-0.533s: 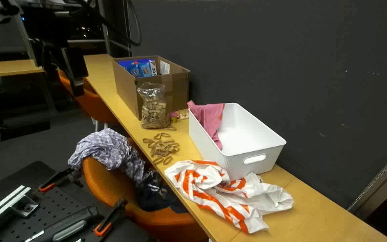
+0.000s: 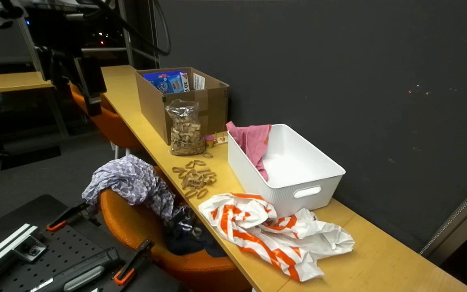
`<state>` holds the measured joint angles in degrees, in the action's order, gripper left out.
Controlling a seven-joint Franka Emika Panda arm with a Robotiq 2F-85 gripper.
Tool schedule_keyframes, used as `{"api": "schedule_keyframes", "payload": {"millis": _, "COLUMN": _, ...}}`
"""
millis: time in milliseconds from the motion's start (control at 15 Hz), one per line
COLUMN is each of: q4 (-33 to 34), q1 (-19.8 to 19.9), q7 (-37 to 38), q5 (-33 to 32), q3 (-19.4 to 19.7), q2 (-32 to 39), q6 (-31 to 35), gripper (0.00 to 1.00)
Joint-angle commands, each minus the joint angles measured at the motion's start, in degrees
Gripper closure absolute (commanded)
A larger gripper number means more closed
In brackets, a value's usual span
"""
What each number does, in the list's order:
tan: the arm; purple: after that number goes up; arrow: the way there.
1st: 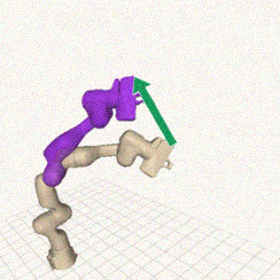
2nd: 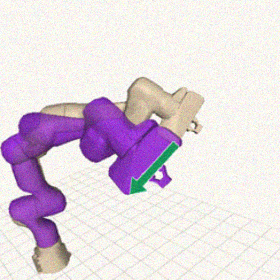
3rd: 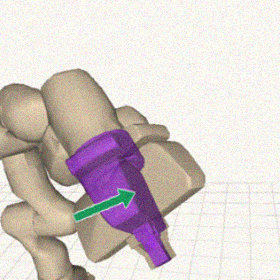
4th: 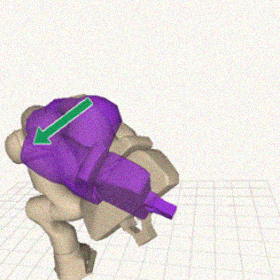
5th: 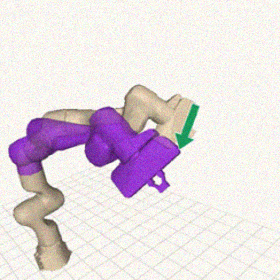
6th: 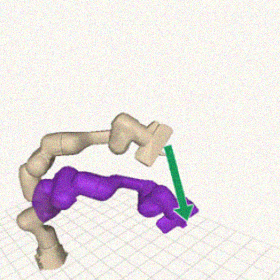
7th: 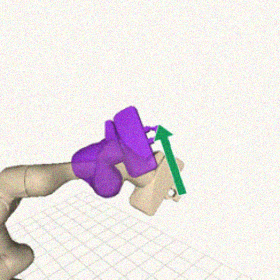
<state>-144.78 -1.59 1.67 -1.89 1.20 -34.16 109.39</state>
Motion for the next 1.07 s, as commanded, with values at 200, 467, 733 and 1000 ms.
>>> {"api": "schedule_keyframes", "payload": {"millis": 200, "q4": 0.10, "q1": 0.68, "q7": -0.31, "q5": 0.36, "q3": -0.60, "q2": 0.03, "q6": -0.12, "gripper": 0.00}}
{"api": "schedule_keyframes", "payload": {"millis": 467, "q4": 0.10, "q1": 0.68, "q7": -0.31, "q5": 0.36, "q3": -0.60, "q2": 0.03, "q6": -0.12, "gripper": 0.00}}
{"api": "schedule_keyframes", "payload": {"millis": 733, "q4": 0.10, "q1": 0.68, "q7": -0.31, "q5": 0.36, "q3": -0.60, "q2": 0.03, "q6": -0.12, "gripper": 0.00}}
{"api": "schedule_keyframes", "payload": {"millis": 1000, "q4": 6.80, "q1": -0.66, "q7": 1.19, "q5": 1.67, "q3": -2.14, "q2": 7.31, "q6": -0.23, "gripper": 0.00}}
